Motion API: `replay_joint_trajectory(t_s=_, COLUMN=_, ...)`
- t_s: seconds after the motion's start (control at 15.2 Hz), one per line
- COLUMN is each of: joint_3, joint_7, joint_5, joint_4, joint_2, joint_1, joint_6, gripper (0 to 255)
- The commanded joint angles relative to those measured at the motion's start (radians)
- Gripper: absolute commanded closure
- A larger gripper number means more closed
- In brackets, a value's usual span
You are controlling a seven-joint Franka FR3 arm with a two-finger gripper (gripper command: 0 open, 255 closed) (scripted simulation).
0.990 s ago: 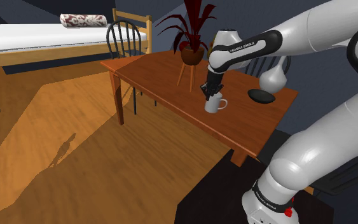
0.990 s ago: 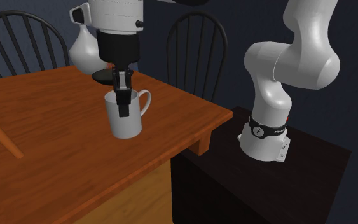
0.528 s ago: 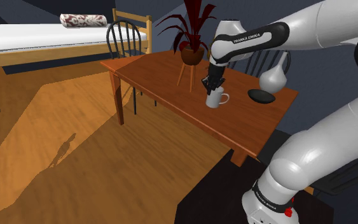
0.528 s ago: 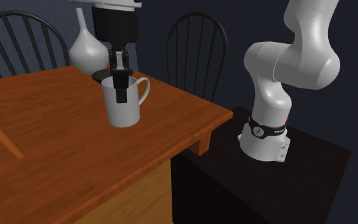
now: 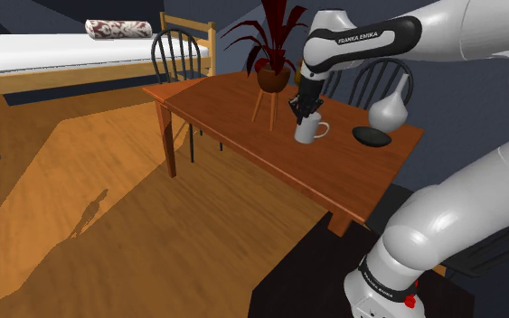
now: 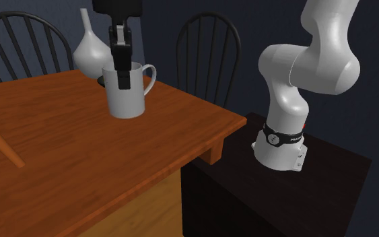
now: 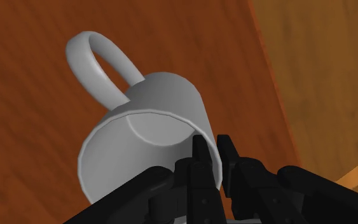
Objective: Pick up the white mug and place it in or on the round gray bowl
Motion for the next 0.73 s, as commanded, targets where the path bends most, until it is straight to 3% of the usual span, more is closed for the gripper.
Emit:
replay_joint_trajectory(t_s=0.0, joint_3=0.002, joint_7=0.000, joint_5=0.001, joint_4=0.023, joint_2=-0.006, joint_1=0.001, joint_6=-0.029, gripper=255)
replay_joint_trajectory(t_s=0.26, joint_3=0.005, joint_7=-0.002, joint_5=0.003, joint_4=0.073, joint_2=-0.010, joint_1=0.002, joint_6=-0.083, gripper=255)
replay_joint_trajectory(t_s=0.66, joint_3=-0.096, joint_7=-0.149, joint_5=-0.018, joint_4=0.095, joint_2=-0.014, joint_1=-0.052, joint_6=-0.097, gripper=255)
